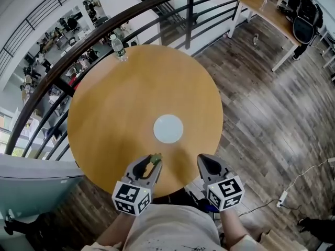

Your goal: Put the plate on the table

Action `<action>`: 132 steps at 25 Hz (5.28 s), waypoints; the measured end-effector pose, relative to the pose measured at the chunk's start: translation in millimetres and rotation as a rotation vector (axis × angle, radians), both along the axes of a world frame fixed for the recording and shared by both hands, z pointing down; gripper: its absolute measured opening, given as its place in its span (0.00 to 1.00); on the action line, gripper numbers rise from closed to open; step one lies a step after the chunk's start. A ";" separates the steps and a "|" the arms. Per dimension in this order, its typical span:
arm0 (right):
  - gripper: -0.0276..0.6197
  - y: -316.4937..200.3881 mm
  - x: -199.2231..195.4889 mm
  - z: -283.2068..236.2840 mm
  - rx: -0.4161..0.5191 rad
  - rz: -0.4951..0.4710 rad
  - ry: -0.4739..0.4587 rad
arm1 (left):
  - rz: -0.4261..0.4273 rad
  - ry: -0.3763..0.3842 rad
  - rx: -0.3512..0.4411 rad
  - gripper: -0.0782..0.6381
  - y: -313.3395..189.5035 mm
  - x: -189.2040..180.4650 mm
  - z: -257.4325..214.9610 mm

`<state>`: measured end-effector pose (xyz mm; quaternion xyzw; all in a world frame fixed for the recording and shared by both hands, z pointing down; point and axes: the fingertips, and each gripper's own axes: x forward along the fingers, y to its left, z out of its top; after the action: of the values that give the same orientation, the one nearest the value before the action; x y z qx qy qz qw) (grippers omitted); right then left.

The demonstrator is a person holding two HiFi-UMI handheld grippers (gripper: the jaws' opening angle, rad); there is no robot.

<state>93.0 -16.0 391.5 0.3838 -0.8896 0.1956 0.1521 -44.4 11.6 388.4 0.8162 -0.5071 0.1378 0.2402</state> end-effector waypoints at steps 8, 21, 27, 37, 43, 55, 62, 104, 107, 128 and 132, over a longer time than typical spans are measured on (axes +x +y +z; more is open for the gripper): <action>0.08 -11.5 -3.7 14.1 -0.032 0.060 0.023 | 0.055 -0.014 -0.018 0.32 -26.6 -11.7 13.7; 0.08 -53.4 -24.9 46.3 -0.066 0.081 0.044 | 0.112 -0.081 -0.053 0.31 -69.2 -25.2 55.9; 0.08 -74.3 -28.2 64.1 -0.089 0.085 0.044 | 0.137 -0.122 -0.067 0.31 -91.0 -22.9 80.8; 0.08 -86.9 -33.4 90.7 -0.140 0.085 0.047 | 0.189 -0.197 -0.100 0.31 -118.8 -17.8 124.8; 0.08 -97.3 -36.3 105.3 -0.156 0.081 0.039 | 0.194 -0.210 -0.130 0.31 -135.6 -13.3 148.7; 0.08 -104.9 -41.3 129.3 -0.193 0.092 0.029 | 0.260 -0.308 -0.200 0.31 -149.3 -4.0 210.1; 0.08 -104.3 -33.6 141.4 -0.218 0.109 0.034 | 0.296 -0.373 -0.210 0.31 -158.3 1.1 233.8; 0.08 -99.1 -20.8 140.8 -0.221 0.140 0.018 | 0.316 -0.348 -0.222 0.38 -166.3 15.8 242.2; 0.08 -97.7 -22.8 133.3 -0.202 0.135 0.017 | 0.309 -0.337 -0.204 0.38 -160.1 14.8 231.4; 0.08 -13.6 -41.7 27.3 -0.049 0.080 0.030 | 0.234 -0.119 -0.046 0.15 -40.5 -0.7 65.1; 0.08 -10.9 -41.9 7.4 -0.012 0.092 0.023 | 0.192 -0.089 -0.060 0.14 -21.6 -17.9 56.7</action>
<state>51.1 -26.9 398.9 0.4256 -0.8680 0.2031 0.1555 -62.2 -10.0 445.1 0.8466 -0.4324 0.2114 0.2272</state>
